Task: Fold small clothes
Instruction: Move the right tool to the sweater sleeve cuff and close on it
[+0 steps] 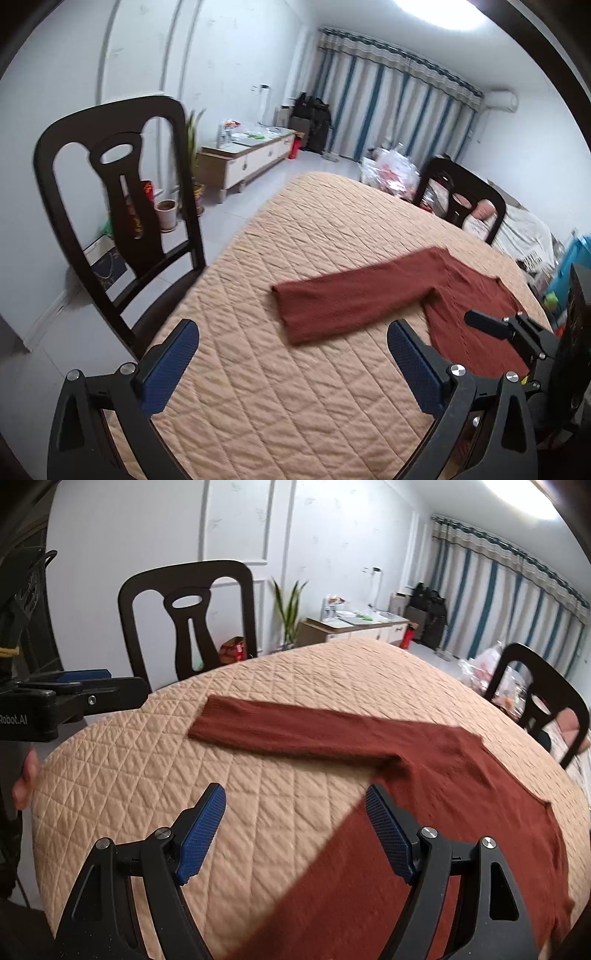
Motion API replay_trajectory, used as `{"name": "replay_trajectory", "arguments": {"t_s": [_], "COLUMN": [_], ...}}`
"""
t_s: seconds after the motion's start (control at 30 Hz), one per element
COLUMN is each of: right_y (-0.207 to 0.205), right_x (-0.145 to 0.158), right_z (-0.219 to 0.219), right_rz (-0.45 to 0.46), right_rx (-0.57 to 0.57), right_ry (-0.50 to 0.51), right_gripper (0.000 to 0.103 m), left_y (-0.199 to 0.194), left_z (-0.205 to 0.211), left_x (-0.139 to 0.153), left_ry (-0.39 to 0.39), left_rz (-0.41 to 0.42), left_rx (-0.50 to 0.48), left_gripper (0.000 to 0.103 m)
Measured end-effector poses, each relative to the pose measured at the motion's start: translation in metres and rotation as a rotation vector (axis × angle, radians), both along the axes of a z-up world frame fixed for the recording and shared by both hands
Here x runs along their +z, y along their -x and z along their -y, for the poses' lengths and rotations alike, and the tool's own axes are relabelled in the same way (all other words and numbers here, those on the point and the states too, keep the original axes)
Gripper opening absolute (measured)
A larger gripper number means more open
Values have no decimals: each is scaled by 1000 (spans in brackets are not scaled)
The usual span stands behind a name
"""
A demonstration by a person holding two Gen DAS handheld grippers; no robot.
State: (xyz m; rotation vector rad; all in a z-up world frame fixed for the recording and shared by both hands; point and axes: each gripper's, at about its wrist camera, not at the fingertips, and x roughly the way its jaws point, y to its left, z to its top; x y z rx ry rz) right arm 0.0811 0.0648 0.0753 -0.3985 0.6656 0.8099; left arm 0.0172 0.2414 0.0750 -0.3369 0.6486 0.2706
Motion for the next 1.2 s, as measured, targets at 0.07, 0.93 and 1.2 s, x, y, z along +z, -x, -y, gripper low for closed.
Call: {"name": "replay_trajectory", "arguments": {"t_s": [0.07, 0.93, 1.2], "right_y": [-5, -18, -24], "right_x": [-3, -39, -38], "right_z": [-13, -114, -119], "right_rz": [-22, -114, -105], "right_rx": [35, 264, 226], "right_ry": [5, 144, 146], "right_gripper": [77, 50, 34], "left_y": [0, -2, -3], "left_z": [-9, -46, -48], "left_x": [0, -15, -14], "left_ry": [1, 30, 43], "left_rz": [-5, -49, -46], "left_rx": [34, 133, 138], "left_gripper": [103, 103, 103]}}
